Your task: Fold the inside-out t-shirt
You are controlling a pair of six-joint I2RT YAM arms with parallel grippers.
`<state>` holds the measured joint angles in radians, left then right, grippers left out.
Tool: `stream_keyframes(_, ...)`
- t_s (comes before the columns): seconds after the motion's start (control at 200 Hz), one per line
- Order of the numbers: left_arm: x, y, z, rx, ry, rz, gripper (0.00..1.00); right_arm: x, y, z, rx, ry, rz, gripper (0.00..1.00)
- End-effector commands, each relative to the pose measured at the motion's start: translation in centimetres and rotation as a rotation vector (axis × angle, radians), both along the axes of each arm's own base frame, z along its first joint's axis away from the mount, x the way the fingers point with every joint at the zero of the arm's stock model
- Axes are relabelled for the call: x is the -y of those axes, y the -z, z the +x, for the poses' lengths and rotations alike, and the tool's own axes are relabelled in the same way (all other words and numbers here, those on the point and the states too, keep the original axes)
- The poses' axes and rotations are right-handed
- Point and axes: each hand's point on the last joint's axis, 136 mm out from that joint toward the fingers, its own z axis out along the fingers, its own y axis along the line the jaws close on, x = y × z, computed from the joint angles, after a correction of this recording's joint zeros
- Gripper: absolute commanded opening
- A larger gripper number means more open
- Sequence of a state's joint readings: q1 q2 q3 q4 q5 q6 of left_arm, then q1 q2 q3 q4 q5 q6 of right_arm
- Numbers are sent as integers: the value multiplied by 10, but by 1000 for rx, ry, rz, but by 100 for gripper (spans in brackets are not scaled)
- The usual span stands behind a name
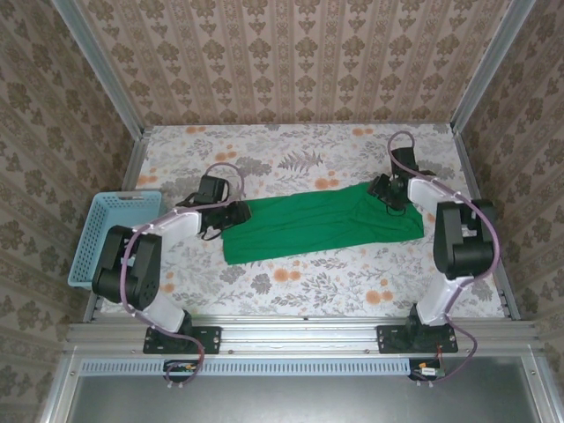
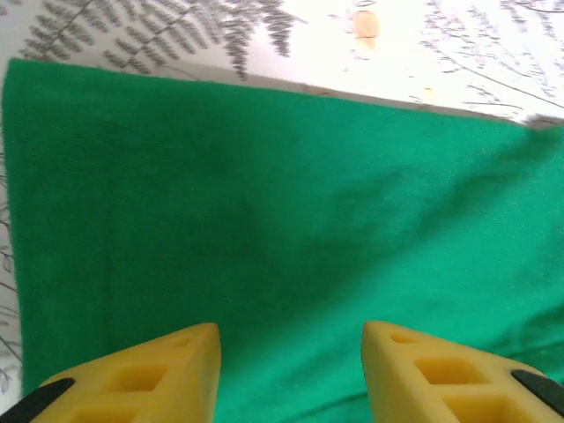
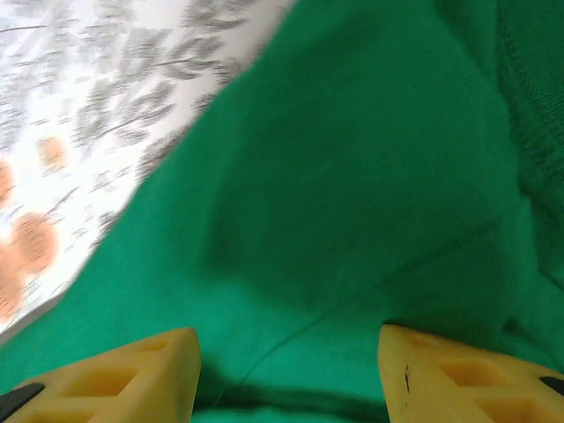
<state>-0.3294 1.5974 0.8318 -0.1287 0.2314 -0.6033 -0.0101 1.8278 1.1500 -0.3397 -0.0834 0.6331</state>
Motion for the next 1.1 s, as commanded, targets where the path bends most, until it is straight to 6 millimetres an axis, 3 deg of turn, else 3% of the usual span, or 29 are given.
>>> stream_keyframes(0.0, -14, 9, 8, -16, -62, -40, 47, 17, 13, 9, -44, 86, 39, 56)
stream_keyframes(0.135, -37, 23, 1, -61, -146, -65, 47, 42, 20, 6, -53, 179, 42, 56)
stream_keyframes(0.24, -40, 11, 1, -31, -142, -80, 48, 46, 10, 9, -20, 159, 40, 57)
stream_keyframes(0.4, -25, -32, -2, 56, -68, -14, 49, 22, -33, 4, 63, -11, -3, 63)
stream_keyframes(0.525, 3, -51, -12, 107, 2, 9, 51, -9, -41, -15, 64, -103, 3, 63)
stream_keyframes(0.65, 32, -39, -19, 81, 60, -45, 50, -46, -26, -31, 35, -194, 19, 63)
stream_keyframes(0.755, 39, -14, -22, 26, 68, -43, 49, -61, -11, -34, 9, -231, 24, 63)
stream_keyframes(0.89, 36, 10, -32, -26, 58, -43, 48, -57, -3, -28, -15, -255, -39, 63)
stream_keyframes(1.095, 35, 25, -52, -57, 75, -16, 48, -43, -22, -18, -50, -296, -301, 63)
